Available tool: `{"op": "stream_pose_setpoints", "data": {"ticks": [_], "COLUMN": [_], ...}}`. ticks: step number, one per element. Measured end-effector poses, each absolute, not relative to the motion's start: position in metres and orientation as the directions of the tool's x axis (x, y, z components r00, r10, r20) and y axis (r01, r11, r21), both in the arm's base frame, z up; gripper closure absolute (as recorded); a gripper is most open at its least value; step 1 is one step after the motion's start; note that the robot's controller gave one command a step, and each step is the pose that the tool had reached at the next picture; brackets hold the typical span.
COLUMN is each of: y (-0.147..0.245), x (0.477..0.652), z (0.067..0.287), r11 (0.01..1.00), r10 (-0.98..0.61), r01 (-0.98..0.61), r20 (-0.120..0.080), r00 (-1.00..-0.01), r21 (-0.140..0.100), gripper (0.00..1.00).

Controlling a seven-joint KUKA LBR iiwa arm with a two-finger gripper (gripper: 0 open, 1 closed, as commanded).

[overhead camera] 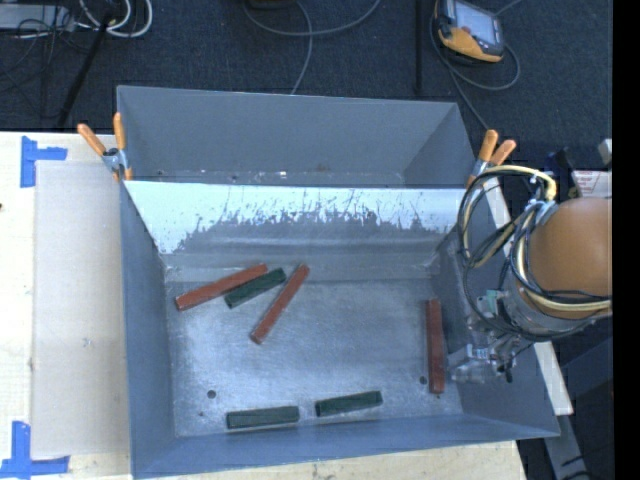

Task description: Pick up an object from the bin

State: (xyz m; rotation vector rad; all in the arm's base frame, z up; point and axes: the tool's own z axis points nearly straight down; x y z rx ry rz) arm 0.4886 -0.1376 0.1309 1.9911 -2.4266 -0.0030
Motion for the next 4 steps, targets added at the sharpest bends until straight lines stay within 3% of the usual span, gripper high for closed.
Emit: {"op": "stream_pose_setpoints", "data": {"ticks": [1,2,4], "y": [-0.137,-0.133,-0.134], "x": [0.489,0.576,0.576], "z": [0.13,0.078,0.078], "r11": [0.197,-0.243,-0.241], "r10": [-0.98,-0.97,-0.97], "r01": [-0.98,-0.97,-0.971], "r20": [-0.001,-0.018,-0.018], "r00": [-0.197,0.243,0.241], "r21": [0.004,-0.003,-0.003], "gripper": [0.0,0.0,0.0]}}
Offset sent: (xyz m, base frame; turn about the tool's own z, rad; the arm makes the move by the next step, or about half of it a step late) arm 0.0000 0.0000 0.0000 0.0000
